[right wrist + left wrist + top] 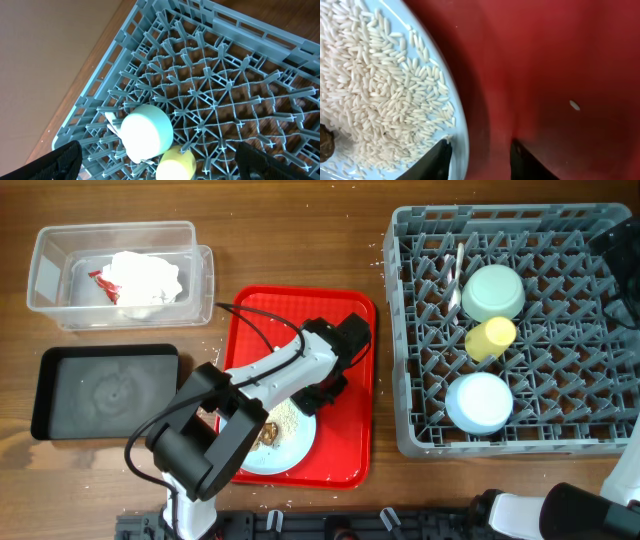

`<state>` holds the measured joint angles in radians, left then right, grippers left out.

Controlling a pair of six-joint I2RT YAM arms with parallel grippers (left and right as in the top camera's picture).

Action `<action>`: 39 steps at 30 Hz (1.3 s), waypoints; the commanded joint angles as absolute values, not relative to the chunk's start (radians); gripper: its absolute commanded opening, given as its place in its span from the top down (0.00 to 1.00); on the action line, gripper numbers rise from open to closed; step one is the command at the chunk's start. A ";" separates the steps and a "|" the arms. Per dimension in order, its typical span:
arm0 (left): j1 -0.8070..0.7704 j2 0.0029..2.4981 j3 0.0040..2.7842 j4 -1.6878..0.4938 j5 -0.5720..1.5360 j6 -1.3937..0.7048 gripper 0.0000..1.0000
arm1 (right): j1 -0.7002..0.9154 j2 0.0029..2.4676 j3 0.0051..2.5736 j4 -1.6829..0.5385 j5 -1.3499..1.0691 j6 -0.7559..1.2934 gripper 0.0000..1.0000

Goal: Sort waste into correct bins and load items into the dishwasher rack
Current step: 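Reach the left gripper to the light-blue plate and grip its rim, then lift the plate with the left gripper and carry it over the black tray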

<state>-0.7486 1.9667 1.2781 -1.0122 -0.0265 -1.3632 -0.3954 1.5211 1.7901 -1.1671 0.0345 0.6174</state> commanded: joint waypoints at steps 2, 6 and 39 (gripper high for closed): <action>-0.743 1.980 1.260 -0.998 -0.055 -1.377 0.75 | -0.392 1.533 1.788 -1.166 0.030 0.632 0.00; -0.743 1.980 1.255 -1.002 -0.067 -1.375 0.93 | -0.392 1.533 1.788 -1.166 0.030 0.632 0.00; -0.722 1.967 1.583 -1.292 -0.399 -1.071 0.96 | -0.392 1.532 1.788 -1.166 0.030 0.632 0.00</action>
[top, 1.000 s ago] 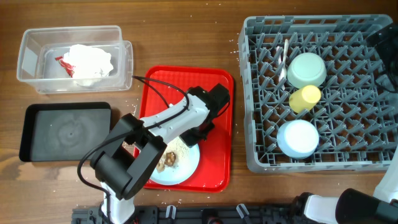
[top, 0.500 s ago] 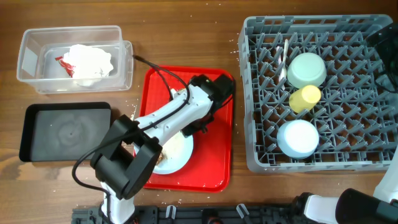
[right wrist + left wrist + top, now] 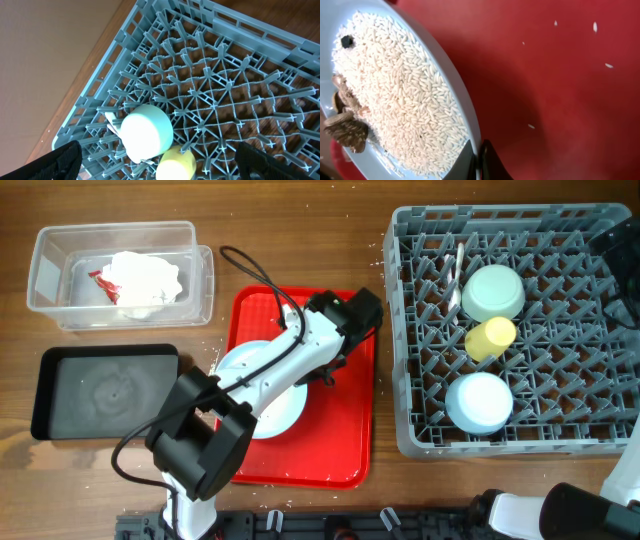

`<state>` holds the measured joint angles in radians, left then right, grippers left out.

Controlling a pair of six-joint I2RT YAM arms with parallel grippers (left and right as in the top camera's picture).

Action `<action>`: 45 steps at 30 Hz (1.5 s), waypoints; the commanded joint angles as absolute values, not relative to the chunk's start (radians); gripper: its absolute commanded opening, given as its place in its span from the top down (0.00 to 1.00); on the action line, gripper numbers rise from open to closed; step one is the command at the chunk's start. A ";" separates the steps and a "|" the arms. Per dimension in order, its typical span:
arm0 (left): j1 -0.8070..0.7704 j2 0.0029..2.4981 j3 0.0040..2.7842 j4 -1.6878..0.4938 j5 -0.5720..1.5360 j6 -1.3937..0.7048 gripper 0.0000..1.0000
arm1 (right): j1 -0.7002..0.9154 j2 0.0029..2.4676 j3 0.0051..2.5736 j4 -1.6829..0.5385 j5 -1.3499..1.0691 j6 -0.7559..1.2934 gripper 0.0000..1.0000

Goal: Sort waste into correct bins and load items into the dishwasher rack
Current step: 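Lift the plate with the left gripper and carry it over the black tray, then tilt the plate with the left gripper to dump rice onto the black tray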

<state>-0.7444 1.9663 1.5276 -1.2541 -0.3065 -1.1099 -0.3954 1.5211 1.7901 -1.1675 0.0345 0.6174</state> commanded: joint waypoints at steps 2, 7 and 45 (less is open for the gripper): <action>-0.682 1.967 1.613 -1.311 -0.402 -1.027 0.96 | -0.392 1.533 1.788 -1.166 0.030 0.632 0.00; -0.540 1.967 1.661 -1.328 -0.407 -0.949 0.96 | -0.392 1.533 1.788 -1.166 0.030 0.632 0.00; 0.654 1.904 1.736 -1.238 0.767 -0.585 0.96 | -0.392 1.533 1.788 -1.166 0.030 0.632 0.00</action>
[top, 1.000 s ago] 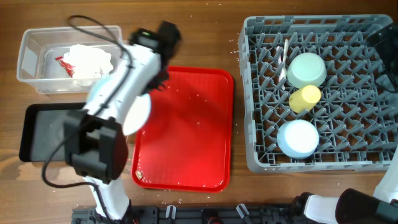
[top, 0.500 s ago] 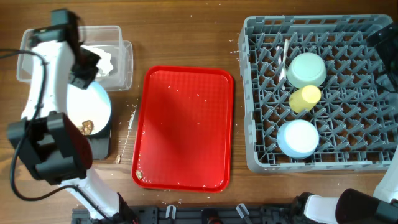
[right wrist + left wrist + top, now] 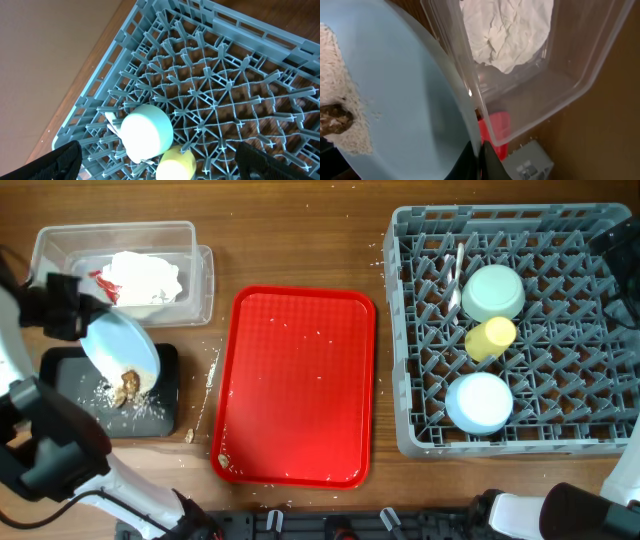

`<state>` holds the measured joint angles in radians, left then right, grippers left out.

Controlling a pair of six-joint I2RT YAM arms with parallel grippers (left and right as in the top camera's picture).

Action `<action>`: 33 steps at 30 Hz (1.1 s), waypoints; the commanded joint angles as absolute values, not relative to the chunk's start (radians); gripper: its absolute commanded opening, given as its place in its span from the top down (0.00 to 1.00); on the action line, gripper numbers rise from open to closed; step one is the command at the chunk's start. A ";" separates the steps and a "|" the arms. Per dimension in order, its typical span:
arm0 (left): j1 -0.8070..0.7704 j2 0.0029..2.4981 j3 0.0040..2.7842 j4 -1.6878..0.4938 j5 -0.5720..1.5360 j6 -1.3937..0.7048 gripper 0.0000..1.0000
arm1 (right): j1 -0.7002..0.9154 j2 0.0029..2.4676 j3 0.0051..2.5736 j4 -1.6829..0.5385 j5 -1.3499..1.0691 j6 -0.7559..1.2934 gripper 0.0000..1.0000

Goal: Sort waste into correct bins and load items into the dishwasher rack
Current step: 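Tilt the plate with the left gripper to dump rice onto the black tray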

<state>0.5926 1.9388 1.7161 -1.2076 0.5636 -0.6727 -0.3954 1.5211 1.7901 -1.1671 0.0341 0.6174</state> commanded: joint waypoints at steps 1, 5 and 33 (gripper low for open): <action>0.678 1.904 1.736 -1.256 0.812 -0.565 0.96 | -0.392 1.533 1.788 -1.166 0.030 0.632 0.00; 0.771 1.904 1.736 -1.331 0.916 -0.474 0.96 | -0.392 1.533 1.788 -1.166 0.030 0.632 0.00; 0.908 1.911 1.732 -1.573 1.210 -0.178 0.96 | -0.392 1.533 1.788 -1.166 0.030 0.632 0.00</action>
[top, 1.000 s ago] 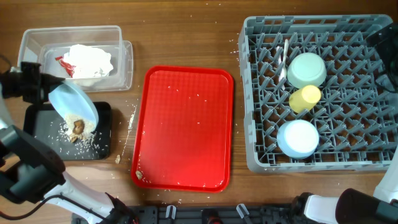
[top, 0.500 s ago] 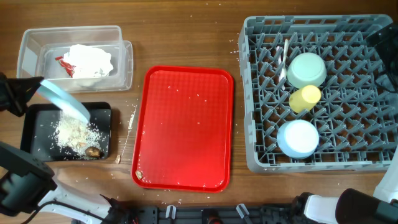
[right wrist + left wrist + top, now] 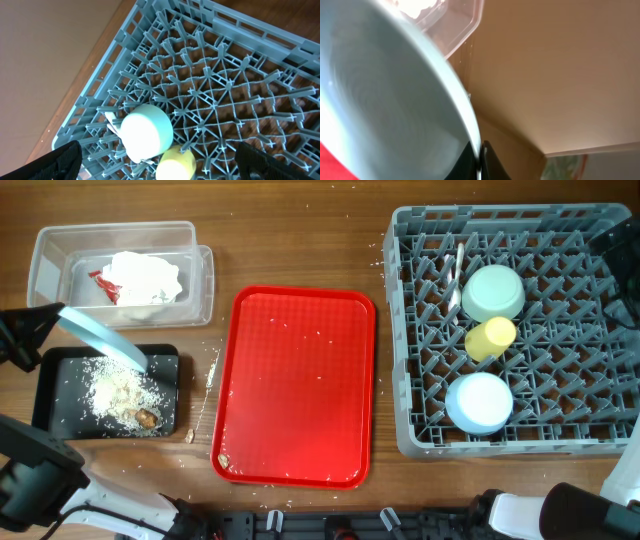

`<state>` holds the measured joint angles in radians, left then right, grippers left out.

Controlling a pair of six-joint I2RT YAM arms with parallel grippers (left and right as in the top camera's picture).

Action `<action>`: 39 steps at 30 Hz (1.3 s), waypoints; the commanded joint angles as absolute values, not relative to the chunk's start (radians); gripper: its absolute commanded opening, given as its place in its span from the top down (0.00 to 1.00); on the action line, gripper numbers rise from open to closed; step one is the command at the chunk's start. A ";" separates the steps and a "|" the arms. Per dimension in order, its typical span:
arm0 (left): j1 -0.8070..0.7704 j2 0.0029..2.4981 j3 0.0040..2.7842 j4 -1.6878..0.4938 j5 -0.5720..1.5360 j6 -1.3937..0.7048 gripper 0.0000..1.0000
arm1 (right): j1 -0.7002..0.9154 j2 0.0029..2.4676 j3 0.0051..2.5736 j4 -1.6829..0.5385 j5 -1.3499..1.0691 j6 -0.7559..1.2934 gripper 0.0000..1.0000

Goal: Sort waste into correct bins and load items into the dishwasher rack
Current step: 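Tilt the plate with the left gripper to dump rice onto the black tray, then carry the empty plate back and set it on the red tray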

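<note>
A light blue plate hangs steeply tilted, almost edge-on, over the black bin. My left gripper is shut on its rim at the table's left edge. In the left wrist view the plate's bare face fills the frame, and the left gripper pinches the rim. Rice and a brown food scrap lie in the black bin. My right gripper hangs wide open above the grey dishwasher rack, holding nothing.
The rack holds a pale green bowl, a yellow cup, a white-blue bowl and a utensil. A red tray with stray rice grains lies mid-table. A clear bin holds crumpled paper.
The plate has tipped steeper and its face is now bare. The rice and brown scrap that were on it lie in the black bin. The right arm has not moved.
My left gripper was open around the rim of the plate of rice on the red tray. Then it was shut on the rim. Later the plate hung tilted over the black bin with food on it. Now the food is in the bin.
</note>
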<state>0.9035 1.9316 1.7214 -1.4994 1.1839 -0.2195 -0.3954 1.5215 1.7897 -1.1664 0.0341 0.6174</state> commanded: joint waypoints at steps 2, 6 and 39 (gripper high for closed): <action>0.908 1.908 1.732 -1.538 1.243 -0.124 0.96 | -0.392 1.533 1.788 -1.166 0.030 0.632 0.00; 0.912 1.905 1.732 -1.600 1.124 -0.184 0.96 | -0.392 1.533 1.788 -1.166 0.030 0.632 0.00; -0.400 1.887 1.729 -1.251 0.155 -0.765 0.96 | -0.392 1.533 1.788 -1.166 0.030 0.632 0.00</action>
<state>-0.3485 1.8313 1.7237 -1.2716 0.3981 -0.6163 -0.3954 1.5242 1.7889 -1.1675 0.0341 0.6178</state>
